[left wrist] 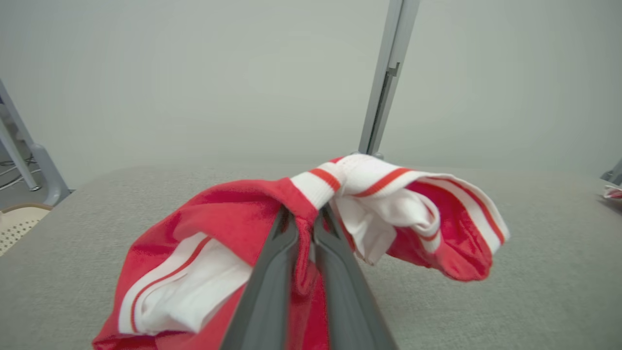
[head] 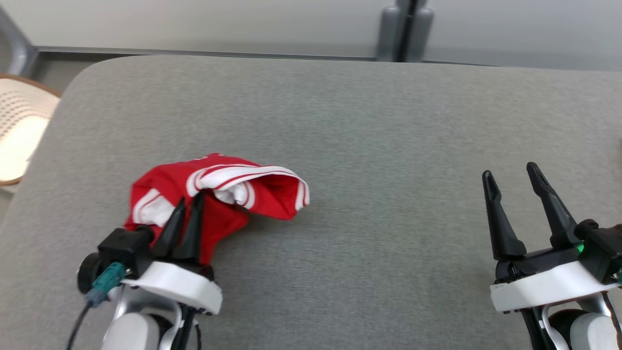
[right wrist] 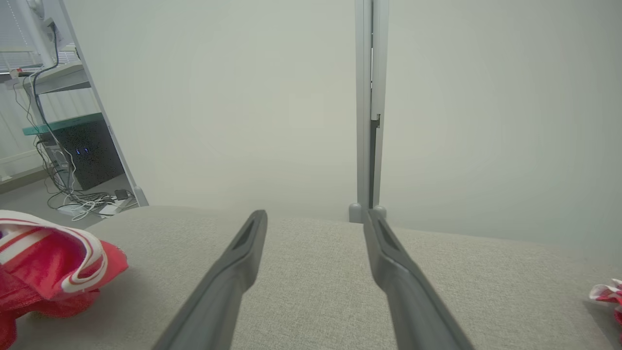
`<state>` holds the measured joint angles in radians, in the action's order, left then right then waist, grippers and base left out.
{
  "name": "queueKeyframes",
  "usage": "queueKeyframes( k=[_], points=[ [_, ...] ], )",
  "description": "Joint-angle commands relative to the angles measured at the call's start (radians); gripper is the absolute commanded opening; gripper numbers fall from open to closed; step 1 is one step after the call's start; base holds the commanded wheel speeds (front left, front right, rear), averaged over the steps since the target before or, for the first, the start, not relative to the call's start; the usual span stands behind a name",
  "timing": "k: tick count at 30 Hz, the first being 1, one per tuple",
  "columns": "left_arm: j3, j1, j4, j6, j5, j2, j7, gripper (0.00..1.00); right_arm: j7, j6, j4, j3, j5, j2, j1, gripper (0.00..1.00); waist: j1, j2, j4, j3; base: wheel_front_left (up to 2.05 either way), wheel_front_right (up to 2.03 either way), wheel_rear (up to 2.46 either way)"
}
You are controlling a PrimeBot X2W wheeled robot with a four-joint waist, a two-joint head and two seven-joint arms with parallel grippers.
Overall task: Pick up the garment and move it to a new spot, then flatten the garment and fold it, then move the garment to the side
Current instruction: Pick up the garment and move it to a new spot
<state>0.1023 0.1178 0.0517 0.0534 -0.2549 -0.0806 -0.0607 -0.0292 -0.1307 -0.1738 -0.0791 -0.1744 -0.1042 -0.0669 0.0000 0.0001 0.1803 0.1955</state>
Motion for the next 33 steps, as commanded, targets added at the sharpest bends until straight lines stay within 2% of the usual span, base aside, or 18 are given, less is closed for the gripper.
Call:
queueKeyframes(
  k=[1, 6, 12, 16, 20, 21, 22, 29, 33],
  points=[
    [0.024, 0.032, 0.003, 0.012, 0.005, 0.0, 0.01, 0.0, 0.009, 0.0, 0.003, -0.001, -0.004, 0.003, 0.001, 1.0, 0.0, -0.0001, -0.07, 0.015, 0.0, 0.0, 0.0],
    [0.136, 0.144, 0.064, 0.047, 0.01, 0.014, 0.022, 0.0, 0.023, 0.0, -0.002, 0.004, -0.007, 0.011, -0.017, 1.0, 0.0, -0.0001, -0.181, 0.077, 0.0, 0.0, 0.0],
    [0.247, 0.275, 0.164, 0.064, 0.02, 0.019, 0.016, 0.0, 0.059, 0.0, 0.014, -0.002, -0.011, 0.025, -0.045, 1.0, 0.0, -0.0001, -0.32, 0.162, 0.0, 0.0, 0.0],
    [0.305, 0.331, 0.253, 0.071, 0.001, 0.021, 0.011, 0.0, 0.09, 0.0, 0.036, 0.003, -0.023, 0.034, -0.058, 1.0, 0.0, -0.0001, -0.379, 0.206, 0.0, 0.0, 0.0],
    [0.361, 0.364, 0.335, 0.077, -0.019, 0.022, -0.002, 0.0, 0.118, 0.0, 0.063, 0.0, -0.032, 0.041, -0.065, 1.0, 0.0, -0.0001, -0.404, 0.223, 0.0, 0.0, 0.0],
    [0.371, 0.372, 0.347, 0.077, -0.021, 0.023, -0.012, 0.35, 0.123, 0.0, 0.07, -0.001, -0.033, 0.042, -0.066, 1.0, 0.0, -0.0001, -0.405, 0.223, 0.0, 0.0, 0.0],
    [0.381, 0.375, 0.361, 0.077, -0.025, 0.023, -0.02, 1.0, 0.128, 0.0, 0.077, 0.0, -0.033, 0.043, -0.068, 1.0, 0.0, -0.0001, -0.403, 0.221, 0.0, 0.0, 0.0],
    [0.428, 0.356, 0.328, 0.076, -0.03, 0.01, -0.112, 1.0, 0.133, 0.0, 0.096, 0.005, -0.026, 0.039, -0.072, 1.0, 0.0, -0.0001, -0.348, 0.165, 0.0, 0.0, 0.0],
    [0.41, 0.318, 0.245, 0.052, -0.036, 0.001, -0.15, 1.0, 0.12, 0.0, 0.094, 0.016, -0.02, 0.026, -0.06, 1.0, 0.0, -0.0001, -0.293, 0.12, 0.0, 0.0, 0.0]
  ],
)
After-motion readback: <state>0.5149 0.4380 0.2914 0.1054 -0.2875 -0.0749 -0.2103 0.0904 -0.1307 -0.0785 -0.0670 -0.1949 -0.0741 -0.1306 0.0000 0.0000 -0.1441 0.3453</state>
